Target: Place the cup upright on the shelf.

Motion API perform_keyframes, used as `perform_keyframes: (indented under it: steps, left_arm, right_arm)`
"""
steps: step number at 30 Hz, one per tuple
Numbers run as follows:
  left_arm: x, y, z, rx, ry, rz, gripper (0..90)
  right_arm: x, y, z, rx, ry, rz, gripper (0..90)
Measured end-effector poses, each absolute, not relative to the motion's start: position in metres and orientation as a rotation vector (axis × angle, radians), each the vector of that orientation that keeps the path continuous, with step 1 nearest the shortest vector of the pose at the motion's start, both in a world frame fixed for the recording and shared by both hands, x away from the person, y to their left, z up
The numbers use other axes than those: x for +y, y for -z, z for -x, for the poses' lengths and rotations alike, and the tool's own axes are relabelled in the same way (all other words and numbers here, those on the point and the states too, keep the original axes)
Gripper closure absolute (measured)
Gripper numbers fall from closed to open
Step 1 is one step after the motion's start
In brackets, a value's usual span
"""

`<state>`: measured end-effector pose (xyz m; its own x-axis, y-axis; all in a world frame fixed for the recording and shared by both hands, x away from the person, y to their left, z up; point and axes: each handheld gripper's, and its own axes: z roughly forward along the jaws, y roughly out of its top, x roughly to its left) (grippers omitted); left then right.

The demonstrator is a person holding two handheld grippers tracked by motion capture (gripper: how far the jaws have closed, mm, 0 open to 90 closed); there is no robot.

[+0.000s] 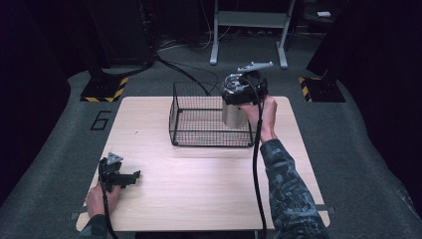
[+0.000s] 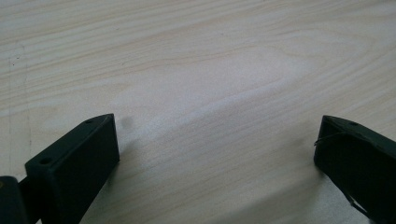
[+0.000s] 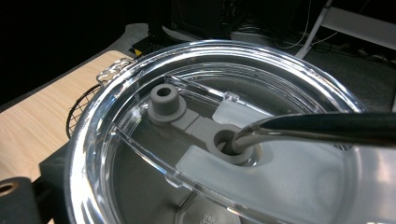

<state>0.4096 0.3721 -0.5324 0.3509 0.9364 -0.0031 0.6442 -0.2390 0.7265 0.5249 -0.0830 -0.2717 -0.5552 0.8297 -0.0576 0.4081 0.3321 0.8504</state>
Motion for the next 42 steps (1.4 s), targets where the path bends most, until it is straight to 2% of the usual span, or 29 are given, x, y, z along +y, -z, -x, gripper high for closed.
perform_keyframes:
  steps: [42]
  left_arm:
    - [0.372,0.533,-0.41,1.372,-0.591,-1.974,0.0]
  right_arm:
    - [-0.054,0.298,-0.581,2.097,-1.103,-1.206,3.6]
